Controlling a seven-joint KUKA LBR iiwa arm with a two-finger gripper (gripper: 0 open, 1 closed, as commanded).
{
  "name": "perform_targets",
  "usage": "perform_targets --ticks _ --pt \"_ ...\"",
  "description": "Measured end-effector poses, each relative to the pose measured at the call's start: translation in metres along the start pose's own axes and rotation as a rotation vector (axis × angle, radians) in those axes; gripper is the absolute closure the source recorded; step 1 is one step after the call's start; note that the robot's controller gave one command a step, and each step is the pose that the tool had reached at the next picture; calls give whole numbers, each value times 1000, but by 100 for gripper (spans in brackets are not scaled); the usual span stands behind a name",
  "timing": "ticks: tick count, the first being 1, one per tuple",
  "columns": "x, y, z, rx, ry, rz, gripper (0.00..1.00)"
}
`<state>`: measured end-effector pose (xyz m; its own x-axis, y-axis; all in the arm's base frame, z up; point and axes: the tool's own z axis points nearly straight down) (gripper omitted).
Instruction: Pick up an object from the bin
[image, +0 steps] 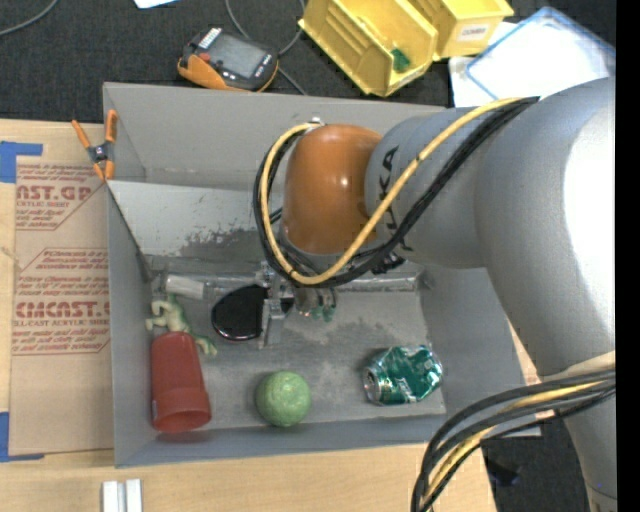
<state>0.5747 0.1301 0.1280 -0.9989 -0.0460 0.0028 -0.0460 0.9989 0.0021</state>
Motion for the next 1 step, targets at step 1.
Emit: perform_targets --ticks 1 --pt "0 0 -15 0 -2 -1 100"
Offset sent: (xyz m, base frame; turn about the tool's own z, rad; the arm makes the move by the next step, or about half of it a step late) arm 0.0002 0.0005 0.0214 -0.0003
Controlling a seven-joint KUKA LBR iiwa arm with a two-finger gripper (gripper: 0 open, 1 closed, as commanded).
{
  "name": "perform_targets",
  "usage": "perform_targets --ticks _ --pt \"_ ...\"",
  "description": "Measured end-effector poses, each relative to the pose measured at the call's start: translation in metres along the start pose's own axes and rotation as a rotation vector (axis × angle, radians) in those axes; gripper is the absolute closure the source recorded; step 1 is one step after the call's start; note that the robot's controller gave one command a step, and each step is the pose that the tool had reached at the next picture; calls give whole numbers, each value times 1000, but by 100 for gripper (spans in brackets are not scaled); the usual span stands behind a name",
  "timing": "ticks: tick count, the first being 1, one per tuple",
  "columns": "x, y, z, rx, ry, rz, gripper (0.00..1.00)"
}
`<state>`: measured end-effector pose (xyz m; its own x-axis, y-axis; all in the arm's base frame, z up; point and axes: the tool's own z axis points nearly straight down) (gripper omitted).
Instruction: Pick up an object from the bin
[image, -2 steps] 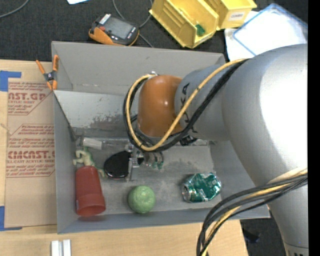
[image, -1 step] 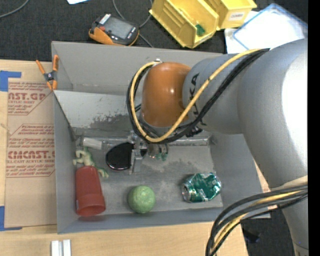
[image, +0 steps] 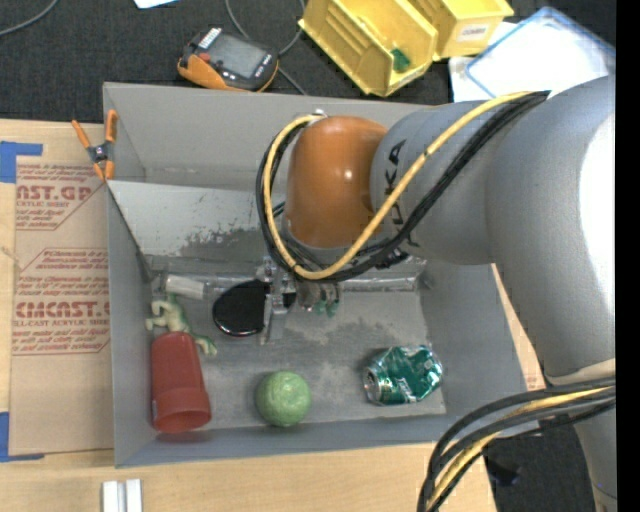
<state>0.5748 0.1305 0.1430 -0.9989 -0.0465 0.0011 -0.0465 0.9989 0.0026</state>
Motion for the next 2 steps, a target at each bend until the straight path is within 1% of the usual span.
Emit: perform_targets --ticks 2 --pt "1 0 -10 0 2 0 100"
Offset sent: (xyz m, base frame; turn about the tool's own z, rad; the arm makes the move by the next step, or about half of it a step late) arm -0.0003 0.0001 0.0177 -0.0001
